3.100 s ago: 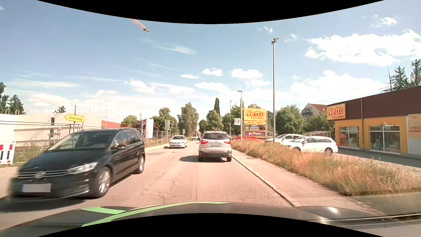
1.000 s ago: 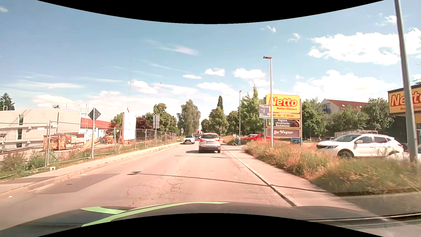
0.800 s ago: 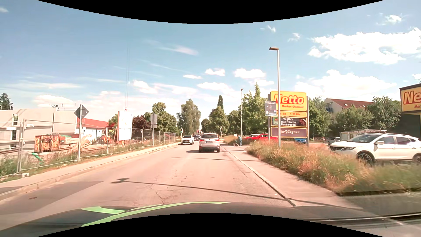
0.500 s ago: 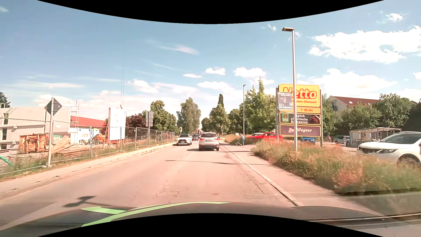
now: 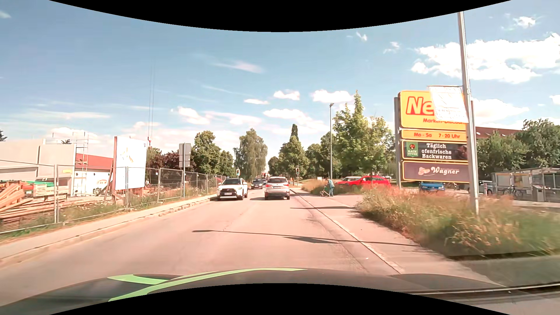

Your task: Follow the waypoints while adhering to traffic rules and regulations

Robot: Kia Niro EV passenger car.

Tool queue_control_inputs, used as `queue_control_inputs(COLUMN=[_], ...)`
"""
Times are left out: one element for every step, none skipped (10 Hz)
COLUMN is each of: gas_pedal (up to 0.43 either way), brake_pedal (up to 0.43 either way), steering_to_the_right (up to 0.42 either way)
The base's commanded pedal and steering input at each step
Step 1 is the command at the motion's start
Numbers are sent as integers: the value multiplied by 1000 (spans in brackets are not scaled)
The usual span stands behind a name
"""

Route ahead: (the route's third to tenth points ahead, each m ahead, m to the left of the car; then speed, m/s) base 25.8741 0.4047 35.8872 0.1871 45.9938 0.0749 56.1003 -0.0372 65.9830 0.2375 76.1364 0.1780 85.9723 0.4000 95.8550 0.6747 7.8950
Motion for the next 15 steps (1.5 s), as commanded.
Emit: queue_control_inputs(gas_pedal=[228, 228, 228, 228, 228, 228, 228, 228, 228, 228, 228, 228, 228, 228, 228], brake_pedal=[0, 0, 0, 0, 0, 0, 0, 0, 0, 0, 0, 0, 0, 0, 0], steering_to_the_right=[-5, -5, -5, -4, -5, -5, -5, -5, -4, -3, -1, 0, 0, 0, 0])
